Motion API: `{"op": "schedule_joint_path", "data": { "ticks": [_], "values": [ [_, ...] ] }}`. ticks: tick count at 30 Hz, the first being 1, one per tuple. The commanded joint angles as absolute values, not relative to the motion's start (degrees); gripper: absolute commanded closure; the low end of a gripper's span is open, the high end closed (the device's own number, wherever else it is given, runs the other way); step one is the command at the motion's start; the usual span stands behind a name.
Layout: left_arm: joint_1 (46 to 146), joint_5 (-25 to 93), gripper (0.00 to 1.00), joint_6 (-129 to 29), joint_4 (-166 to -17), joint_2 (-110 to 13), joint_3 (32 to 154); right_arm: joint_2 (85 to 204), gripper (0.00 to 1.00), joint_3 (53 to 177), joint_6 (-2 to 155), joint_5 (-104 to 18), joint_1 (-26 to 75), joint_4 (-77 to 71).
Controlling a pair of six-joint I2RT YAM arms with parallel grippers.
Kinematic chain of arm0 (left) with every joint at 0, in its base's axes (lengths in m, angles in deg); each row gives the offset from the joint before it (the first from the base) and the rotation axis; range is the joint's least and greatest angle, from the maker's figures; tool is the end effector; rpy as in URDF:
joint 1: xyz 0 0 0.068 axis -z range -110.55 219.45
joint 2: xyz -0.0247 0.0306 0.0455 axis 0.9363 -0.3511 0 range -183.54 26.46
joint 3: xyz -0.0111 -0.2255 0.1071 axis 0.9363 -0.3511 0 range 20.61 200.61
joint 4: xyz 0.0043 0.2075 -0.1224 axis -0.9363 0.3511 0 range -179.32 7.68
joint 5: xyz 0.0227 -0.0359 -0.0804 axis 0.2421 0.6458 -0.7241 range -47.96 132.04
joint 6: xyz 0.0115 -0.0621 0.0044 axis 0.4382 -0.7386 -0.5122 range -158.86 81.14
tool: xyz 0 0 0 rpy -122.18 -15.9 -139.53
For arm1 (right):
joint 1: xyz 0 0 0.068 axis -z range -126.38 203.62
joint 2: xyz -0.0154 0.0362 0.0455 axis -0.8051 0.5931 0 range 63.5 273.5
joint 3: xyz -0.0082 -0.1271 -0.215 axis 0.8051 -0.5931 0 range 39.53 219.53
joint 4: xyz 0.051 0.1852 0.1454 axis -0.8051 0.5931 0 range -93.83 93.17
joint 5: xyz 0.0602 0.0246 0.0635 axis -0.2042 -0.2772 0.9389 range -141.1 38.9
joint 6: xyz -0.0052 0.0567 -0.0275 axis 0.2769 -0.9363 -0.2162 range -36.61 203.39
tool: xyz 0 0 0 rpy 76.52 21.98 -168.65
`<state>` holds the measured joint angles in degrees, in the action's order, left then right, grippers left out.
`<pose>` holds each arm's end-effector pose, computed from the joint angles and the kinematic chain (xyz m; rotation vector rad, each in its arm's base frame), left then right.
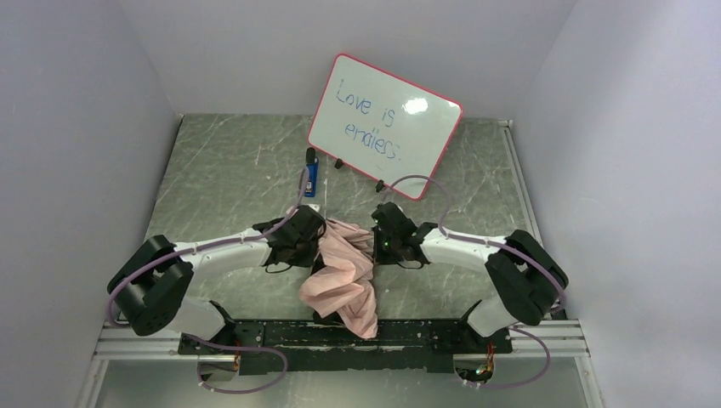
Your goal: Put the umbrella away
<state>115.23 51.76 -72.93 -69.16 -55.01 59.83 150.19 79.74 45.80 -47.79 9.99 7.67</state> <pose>0.1777 -0.1708 0.1375 0.2159 2.6470 -0.2453 0.1921 0.1871 0.1291 -0.1646 2.6937 0.5631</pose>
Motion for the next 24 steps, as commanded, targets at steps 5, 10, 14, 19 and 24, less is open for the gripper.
{"op": "schedule_joint_path", "data": {
  "ticks": [5,10,14,19,24],
  "values": [
    [116.2,64.1,0.95,-72.7,-60.8,-48.3,68.1,139.9,0.94,80.9,46.4,-64.8,9.9,21.0],
    [115.4,68.8,0.91,-70.8,-58.2,-42.0,69.7,133.5,0.87,82.0,48.3,-66.9,10.1,24.3],
    [115.2,71.6,0.88,-68.3,-57.0,-39.8,70.8,129.7,0.65,82.0,52.6,-62.4,10.0,22.9],
    [115.2,66.3,0.80,-61.1,-62.0,-36.8,70.7,126.4,0.50,79.8,55.7,-54.8,10.1,16.8],
    [115.2,66.2,0.72,-60.6,-62.6,-36.6,71.1,126.6,0.45,79.8,55.7,-48.3,10.1,12.6]
  ]
}}
